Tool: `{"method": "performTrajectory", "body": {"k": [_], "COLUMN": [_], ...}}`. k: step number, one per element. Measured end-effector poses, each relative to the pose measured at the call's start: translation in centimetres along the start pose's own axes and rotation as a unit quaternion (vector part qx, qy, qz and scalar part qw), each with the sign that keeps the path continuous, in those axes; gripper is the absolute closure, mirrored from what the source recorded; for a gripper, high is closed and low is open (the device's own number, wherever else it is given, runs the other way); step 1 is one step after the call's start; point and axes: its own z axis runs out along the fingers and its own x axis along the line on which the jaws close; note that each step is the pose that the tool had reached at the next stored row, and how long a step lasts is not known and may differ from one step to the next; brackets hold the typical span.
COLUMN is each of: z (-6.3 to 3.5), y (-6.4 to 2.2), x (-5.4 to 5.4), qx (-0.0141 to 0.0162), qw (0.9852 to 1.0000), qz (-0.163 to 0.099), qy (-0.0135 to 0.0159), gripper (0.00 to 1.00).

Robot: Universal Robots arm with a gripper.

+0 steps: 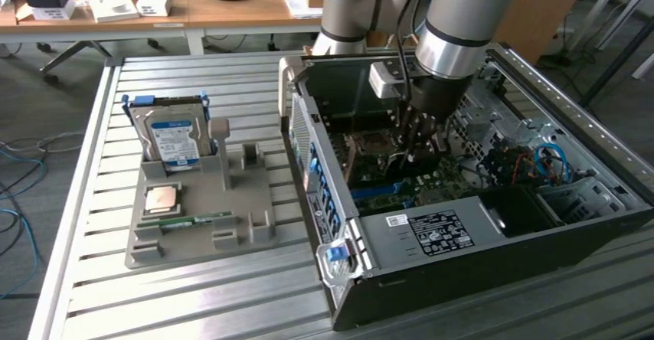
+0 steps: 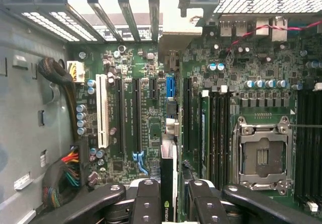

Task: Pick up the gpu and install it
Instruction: 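Insert the gpu into the slot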

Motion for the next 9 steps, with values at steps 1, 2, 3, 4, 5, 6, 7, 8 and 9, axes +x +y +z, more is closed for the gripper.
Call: {"method": "performTrajectory", "body": {"k": [1, 2, 3, 4, 5, 6, 7, 8, 9], "z": [0.0, 0.0, 0.0, 0.0, 0.0, 0.0, 0.0, 0.01, 0.02], "y": [0.01, 0.01, 0.03, 0.05, 0.08, 0.1, 0.12, 0.13, 0.17], "x": [0.0, 0.0, 0.0, 0.04, 0.12, 0.18, 0.2, 0.2, 0.2], "qx": [0.0, 0.0, 0.0, 0.0, 0.0, 0.0, 0.0, 0.0, 0.0], "qw": [1.0, 1.0, 1.0, 1.0, 1.0, 1.0, 1.0, 1.0, 1.0], "qz": [0.0, 0.0, 0.0, 0.0, 0.0, 0.0, 0.0, 0.0, 0.0], "qy": [0.0, 0.0, 0.0, 0.0, 0.0, 0.0, 0.0, 0.0, 0.0], "gripper": [0.74, 0.74, 0.74, 0.74, 0.74, 0.74, 0.74, 0.74, 0.74]}}
